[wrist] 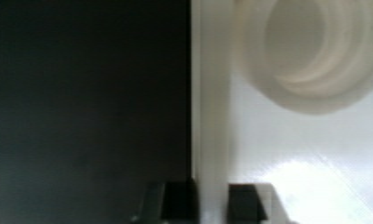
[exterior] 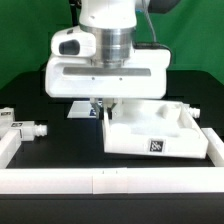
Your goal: Assemble one leg
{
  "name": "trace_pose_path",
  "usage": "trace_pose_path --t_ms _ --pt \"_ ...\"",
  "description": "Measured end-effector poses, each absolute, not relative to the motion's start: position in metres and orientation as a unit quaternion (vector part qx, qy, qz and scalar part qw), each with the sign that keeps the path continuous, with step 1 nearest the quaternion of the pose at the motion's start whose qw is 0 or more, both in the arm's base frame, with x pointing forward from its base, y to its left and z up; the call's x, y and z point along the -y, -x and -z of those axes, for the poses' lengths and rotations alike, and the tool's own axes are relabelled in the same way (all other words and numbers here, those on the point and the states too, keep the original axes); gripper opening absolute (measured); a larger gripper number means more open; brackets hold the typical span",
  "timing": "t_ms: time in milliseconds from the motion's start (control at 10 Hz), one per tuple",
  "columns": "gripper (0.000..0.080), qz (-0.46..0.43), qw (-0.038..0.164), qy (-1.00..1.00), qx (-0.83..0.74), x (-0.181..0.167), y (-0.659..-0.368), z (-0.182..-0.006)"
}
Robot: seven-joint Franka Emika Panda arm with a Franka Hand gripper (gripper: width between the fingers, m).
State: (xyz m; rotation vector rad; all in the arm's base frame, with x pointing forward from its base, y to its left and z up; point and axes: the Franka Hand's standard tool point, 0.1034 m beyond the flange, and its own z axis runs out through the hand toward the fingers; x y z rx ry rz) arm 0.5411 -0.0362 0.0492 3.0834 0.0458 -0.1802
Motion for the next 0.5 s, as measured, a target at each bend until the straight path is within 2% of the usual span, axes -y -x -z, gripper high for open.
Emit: trace_pose_path --t_ms 300,500 --pt "0.0056 0.057 0.027 -0.998 -0.022 0.023 -0.544 -0.032" --pt "0.0056 0.044 0.018 -0.999 -0.005 0.024 -0.549 -0.028"
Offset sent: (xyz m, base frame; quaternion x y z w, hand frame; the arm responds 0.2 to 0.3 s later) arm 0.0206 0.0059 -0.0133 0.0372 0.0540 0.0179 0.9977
